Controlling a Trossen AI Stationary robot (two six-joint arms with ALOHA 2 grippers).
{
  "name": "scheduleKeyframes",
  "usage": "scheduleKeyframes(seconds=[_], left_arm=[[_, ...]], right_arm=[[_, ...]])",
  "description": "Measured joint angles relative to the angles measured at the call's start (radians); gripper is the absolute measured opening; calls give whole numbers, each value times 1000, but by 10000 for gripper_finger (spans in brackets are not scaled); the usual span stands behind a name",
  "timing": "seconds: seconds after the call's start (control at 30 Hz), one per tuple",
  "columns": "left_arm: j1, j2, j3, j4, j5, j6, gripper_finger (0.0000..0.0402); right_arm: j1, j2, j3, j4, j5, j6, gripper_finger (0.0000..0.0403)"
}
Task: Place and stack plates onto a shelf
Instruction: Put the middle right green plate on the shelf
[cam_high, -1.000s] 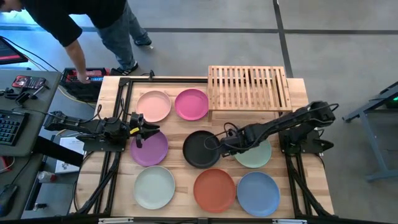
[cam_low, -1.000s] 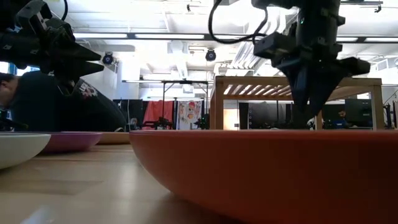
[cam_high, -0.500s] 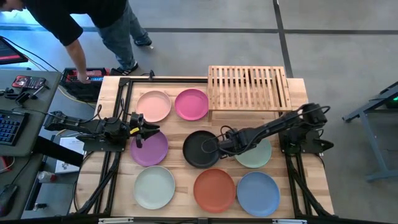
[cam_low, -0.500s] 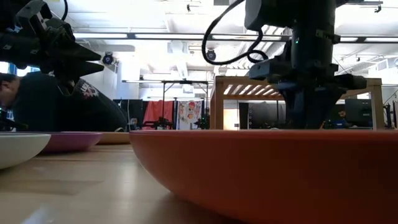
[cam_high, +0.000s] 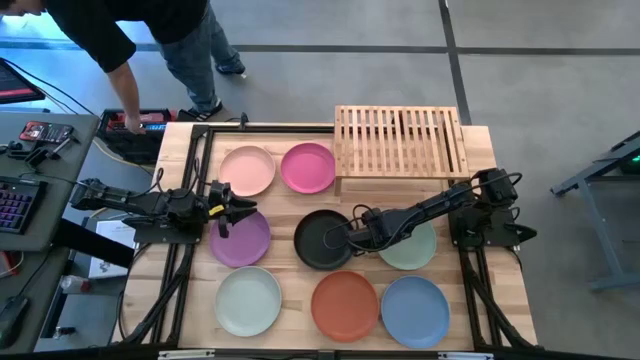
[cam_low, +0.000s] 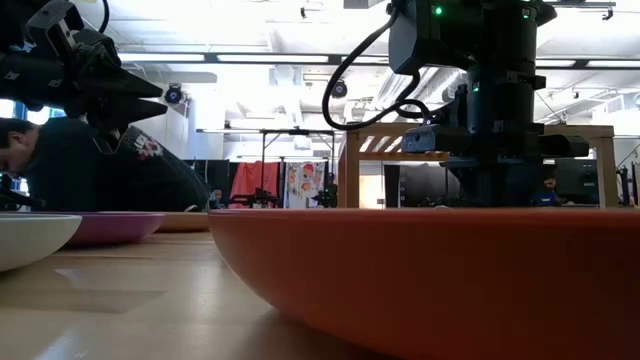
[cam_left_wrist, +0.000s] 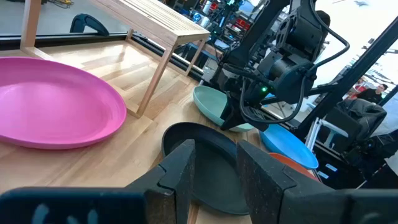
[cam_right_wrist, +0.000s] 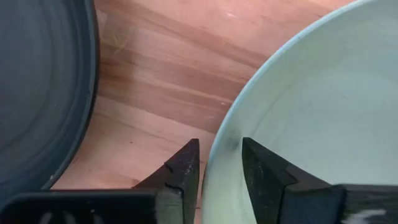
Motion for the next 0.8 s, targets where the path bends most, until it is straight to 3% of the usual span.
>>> scheduleKeyframes(seconds=[0.3,0.53,0.8], left_arm=[[0,0,0,0,0,26,108],[0,0,0,0,0,51,108],[0,0,0,0,0,51,108]], right_arm=[[0,0,0,-6,-2,-1,9],[-1,-1,9,-18,-35,3,3],[5,0,120,-82,-57,-27,0]])
